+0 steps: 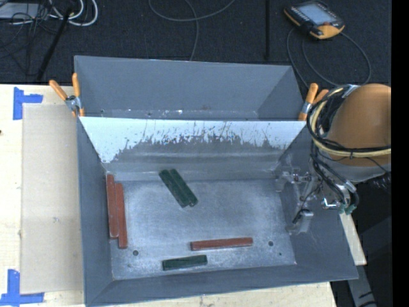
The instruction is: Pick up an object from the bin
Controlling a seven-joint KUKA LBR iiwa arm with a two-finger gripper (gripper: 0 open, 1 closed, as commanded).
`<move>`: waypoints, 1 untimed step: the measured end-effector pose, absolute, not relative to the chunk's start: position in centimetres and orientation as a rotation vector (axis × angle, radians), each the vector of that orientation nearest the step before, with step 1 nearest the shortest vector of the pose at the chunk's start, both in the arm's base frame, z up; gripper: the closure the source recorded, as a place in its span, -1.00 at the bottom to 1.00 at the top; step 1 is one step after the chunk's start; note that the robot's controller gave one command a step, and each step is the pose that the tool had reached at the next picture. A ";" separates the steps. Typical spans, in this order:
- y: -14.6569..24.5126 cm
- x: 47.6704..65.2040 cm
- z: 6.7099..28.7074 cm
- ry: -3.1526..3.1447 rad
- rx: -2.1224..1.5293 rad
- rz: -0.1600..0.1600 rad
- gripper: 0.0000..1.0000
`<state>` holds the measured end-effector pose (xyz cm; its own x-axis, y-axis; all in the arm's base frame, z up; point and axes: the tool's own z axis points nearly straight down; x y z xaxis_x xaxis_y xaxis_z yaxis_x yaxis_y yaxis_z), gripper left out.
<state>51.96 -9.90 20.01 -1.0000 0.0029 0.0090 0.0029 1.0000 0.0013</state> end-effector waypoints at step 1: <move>-9.9 52.1 20.4 -3.141 0.001 0.000 -1.00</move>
Offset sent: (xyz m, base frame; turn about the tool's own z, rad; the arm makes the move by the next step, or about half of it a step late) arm -0.0495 0.1039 -0.1301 -0.0754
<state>52.13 -9.85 20.43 -1.0000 -0.0004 0.0011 -0.0004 1.0000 0.0001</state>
